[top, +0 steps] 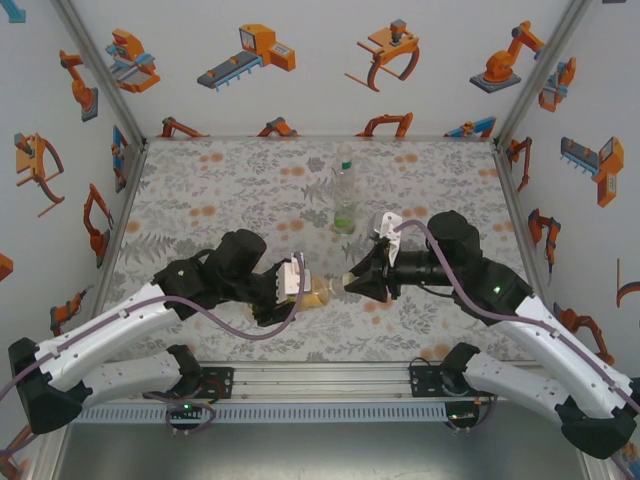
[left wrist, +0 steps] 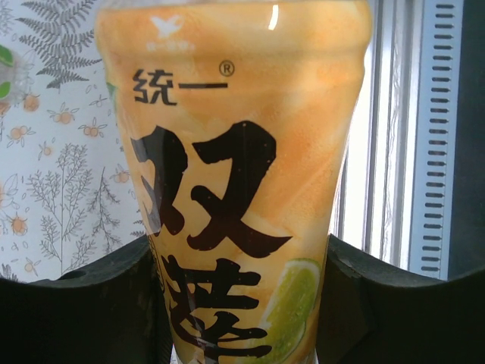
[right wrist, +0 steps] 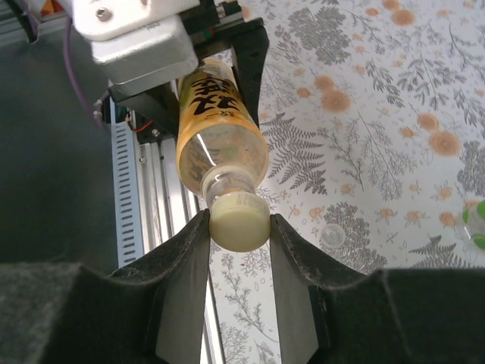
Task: Screw on the bottle caps
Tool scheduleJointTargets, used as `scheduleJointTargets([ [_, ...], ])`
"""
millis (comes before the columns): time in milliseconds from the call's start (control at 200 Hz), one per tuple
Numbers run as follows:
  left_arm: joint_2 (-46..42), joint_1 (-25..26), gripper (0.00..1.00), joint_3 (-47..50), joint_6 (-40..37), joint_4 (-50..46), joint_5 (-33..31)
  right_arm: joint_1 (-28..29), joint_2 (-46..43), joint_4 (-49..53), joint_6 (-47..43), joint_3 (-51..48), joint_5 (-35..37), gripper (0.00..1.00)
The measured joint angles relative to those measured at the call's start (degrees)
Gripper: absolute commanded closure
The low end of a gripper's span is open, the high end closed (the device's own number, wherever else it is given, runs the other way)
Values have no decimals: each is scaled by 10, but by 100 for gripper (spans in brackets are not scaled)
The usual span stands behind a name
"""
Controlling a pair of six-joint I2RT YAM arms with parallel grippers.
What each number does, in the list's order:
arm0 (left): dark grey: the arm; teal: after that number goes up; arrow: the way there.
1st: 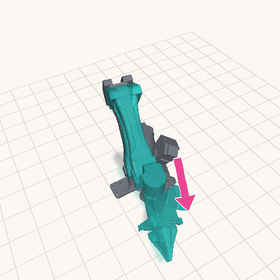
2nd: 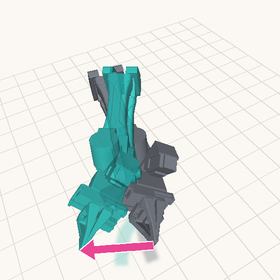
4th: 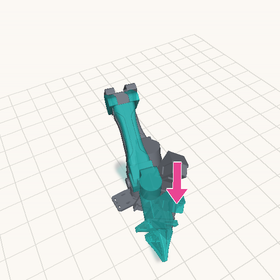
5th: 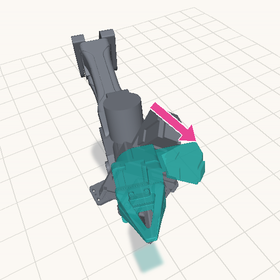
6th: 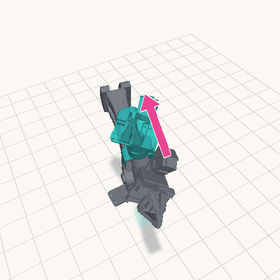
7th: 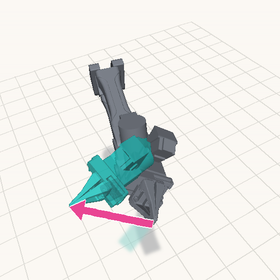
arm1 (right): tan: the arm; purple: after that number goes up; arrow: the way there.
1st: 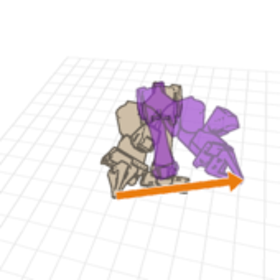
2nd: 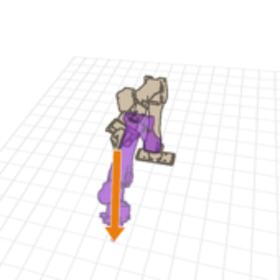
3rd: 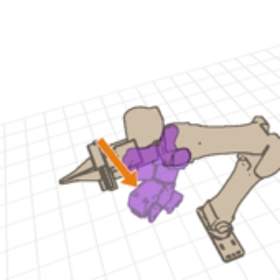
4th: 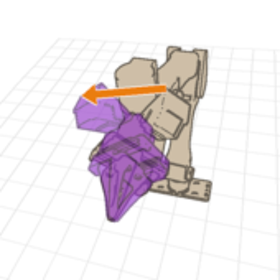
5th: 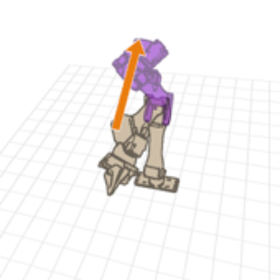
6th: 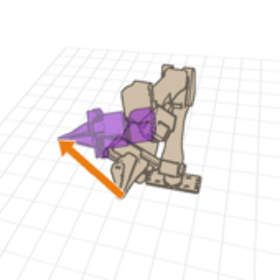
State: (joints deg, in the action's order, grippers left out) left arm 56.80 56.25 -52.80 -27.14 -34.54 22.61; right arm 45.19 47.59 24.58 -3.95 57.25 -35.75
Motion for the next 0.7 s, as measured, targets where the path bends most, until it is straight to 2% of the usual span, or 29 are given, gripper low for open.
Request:
scheduleJointTargets([
  [370, -17, 11, 100, -4, -11, -7, 6, 0, -1, -7, -62, -2, -83, 89],
  [701, -18, 12, 100, -4, -17, -13, 8, 0, 14, -44, -66, -23, -101, 91],
])
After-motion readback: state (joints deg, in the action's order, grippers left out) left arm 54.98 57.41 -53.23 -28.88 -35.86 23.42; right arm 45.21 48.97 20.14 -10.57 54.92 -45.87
